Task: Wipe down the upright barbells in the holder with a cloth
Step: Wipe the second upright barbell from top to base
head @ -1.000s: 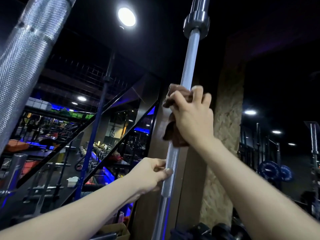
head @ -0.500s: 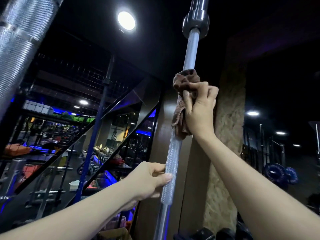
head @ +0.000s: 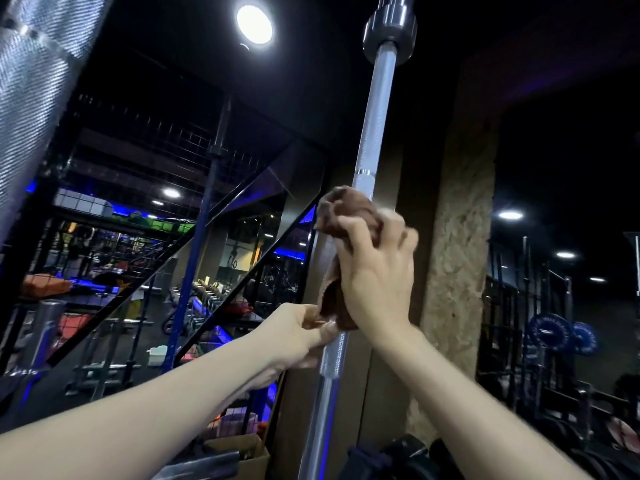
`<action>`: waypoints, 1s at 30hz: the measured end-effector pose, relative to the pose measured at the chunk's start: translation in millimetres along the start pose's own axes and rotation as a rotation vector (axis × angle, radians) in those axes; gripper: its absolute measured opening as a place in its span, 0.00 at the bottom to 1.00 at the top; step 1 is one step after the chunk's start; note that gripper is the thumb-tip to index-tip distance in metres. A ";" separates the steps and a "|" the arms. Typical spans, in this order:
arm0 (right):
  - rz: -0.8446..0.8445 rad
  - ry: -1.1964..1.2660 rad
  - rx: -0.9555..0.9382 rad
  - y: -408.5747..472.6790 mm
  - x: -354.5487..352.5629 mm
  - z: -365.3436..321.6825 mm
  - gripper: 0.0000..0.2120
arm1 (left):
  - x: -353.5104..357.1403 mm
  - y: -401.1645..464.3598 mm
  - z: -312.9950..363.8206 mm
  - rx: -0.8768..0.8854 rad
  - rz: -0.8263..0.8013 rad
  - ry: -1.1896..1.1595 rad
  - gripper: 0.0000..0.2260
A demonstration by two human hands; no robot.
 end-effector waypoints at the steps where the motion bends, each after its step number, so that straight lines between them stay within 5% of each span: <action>1: 0.015 -0.080 -0.068 16.3 1.2 -3.1 0.09 | 1.4 -0.1 -0.3 -0.003 -0.018 -0.012 0.10; 6: 0.025 -0.047 0.066 89.2 3.5 12.2 0.14 | 3.2 -0.8 -2.6 0.002 -0.040 -0.003 0.08; 13: 0.021 -0.096 -0.140 -31.4 1.8 0.4 0.12 | -0.6 -1.4 -4.7 0.017 0.045 0.011 0.05; 21: 0.028 -0.180 -0.028 48.0 7.3 5.7 0.11 | 3.4 -1.7 -4.7 0.010 -0.004 -0.024 0.08; 30: -0.068 -0.143 -0.211 -44.5 -2.7 1.9 0.12 | -0.8 -2.1 -13.7 0.113 0.124 0.087 0.12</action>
Point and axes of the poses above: each hand's wrist, its own y-axis towards the middle knuckle, its own x-axis out of the palm, z = x × y, the point moved 6 cm from there along y, towards the middle knuckle, and after that the axes turned 4 degrees about x, right-handed, at the moved point
